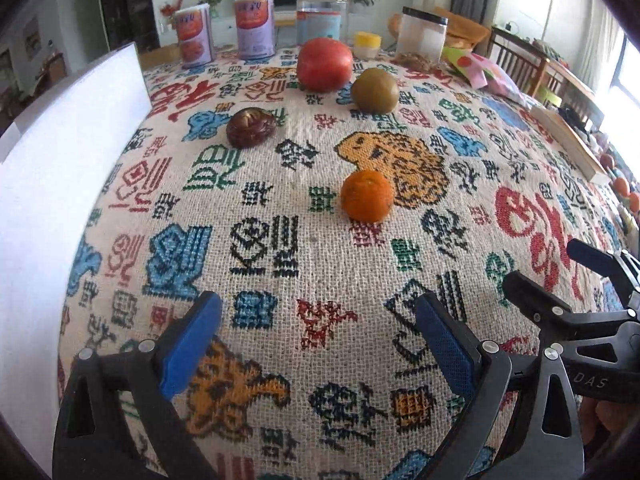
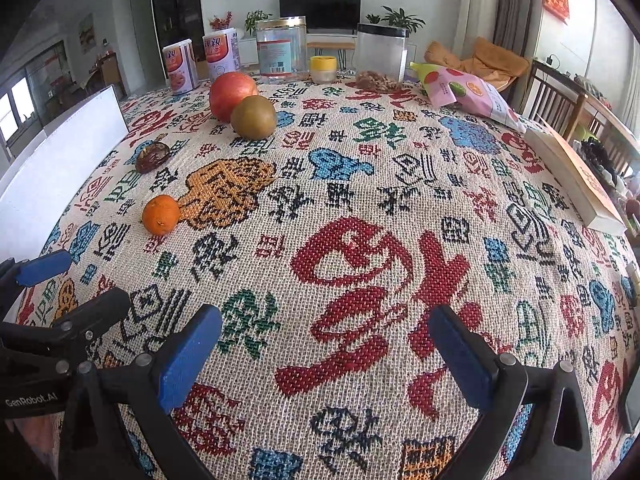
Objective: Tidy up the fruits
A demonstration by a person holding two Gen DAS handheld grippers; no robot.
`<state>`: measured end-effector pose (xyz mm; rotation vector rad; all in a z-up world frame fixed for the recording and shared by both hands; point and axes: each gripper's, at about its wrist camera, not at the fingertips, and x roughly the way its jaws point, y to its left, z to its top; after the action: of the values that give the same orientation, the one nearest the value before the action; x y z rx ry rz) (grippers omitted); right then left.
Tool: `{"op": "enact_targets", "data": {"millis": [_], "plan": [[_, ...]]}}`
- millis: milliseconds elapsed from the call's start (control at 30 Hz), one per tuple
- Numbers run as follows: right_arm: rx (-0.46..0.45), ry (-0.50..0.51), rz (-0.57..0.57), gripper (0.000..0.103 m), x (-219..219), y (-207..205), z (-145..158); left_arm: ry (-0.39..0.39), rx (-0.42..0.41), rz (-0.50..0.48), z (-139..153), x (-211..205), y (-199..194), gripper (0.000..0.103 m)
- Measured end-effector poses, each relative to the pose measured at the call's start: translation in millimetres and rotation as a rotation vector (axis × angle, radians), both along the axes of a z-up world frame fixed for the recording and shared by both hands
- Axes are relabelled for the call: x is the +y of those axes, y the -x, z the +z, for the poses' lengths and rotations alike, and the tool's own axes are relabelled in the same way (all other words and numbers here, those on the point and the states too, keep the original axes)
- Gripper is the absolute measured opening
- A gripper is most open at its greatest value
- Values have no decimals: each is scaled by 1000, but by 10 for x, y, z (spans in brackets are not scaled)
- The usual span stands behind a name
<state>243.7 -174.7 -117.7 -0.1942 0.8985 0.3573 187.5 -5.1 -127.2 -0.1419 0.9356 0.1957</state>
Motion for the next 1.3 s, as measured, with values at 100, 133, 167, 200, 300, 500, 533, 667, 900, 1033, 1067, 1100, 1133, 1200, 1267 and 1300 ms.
{"op": "enact_targets", "data": {"millis": [100, 133, 167, 200, 300, 500, 533, 667, 900, 1033, 1067, 1100, 1133, 1200, 1267, 1300], "plan": [[31, -6, -9, 103, -11, -28, -96, -27, -7, -11, -1, -30, 4, 100], [44, -2, -15, 103, -16, -41, -116, -31, -3, -13, -5, -39, -1, 101], [39, -3, -15, 103, -16, -35, -113, -34, -1, -13, -11, -41, -12, 102], [37, 1, -14, 103, -11, -33, -114, -28, -2, -13, -15, -31, -17, 102], [38, 1, -15, 103, -15, -36, -121, -24, -1, -14, -19, -25, -24, 102], [38, 0, -15, 103, -17, -41, -122, -24, -1, -14, -21, -23, -31, 102], [38, 0, -15, 103, -17, -41, -123, -24, -1, -14, -20, -23, -31, 102], [38, 0, -15, 103, -16, -41, -123, -25, -1, -14, -17, -23, -28, 102], [39, -1, -15, 103, -17, -40, -123, -25, -1, -14, -16, -24, -27, 102], [39, -1, -15, 103, -17, -40, -122, -25, -1, -14, -17, -24, -27, 102], [39, -1, -15, 103, -17, -40, -122, -25, -1, -14, -17, -23, -27, 102], [39, -1, -15, 103, -18, -41, -124, -25, -1, -14, -17, -24, -27, 102], [39, -1, -15, 103, -17, -41, -121, -25, -1, -14, -17, -24, -27, 102], [39, -1, -15, 103, -17, -42, -121, -25, -1, -14, -17, -24, -28, 102], [39, -1, -15, 103, -17, -42, -120, -25, -1, -14, -17, -23, -27, 102], [39, -1, -15, 103, -18, -43, -122, -25, -1, -14, -16, -23, -28, 102]]}}
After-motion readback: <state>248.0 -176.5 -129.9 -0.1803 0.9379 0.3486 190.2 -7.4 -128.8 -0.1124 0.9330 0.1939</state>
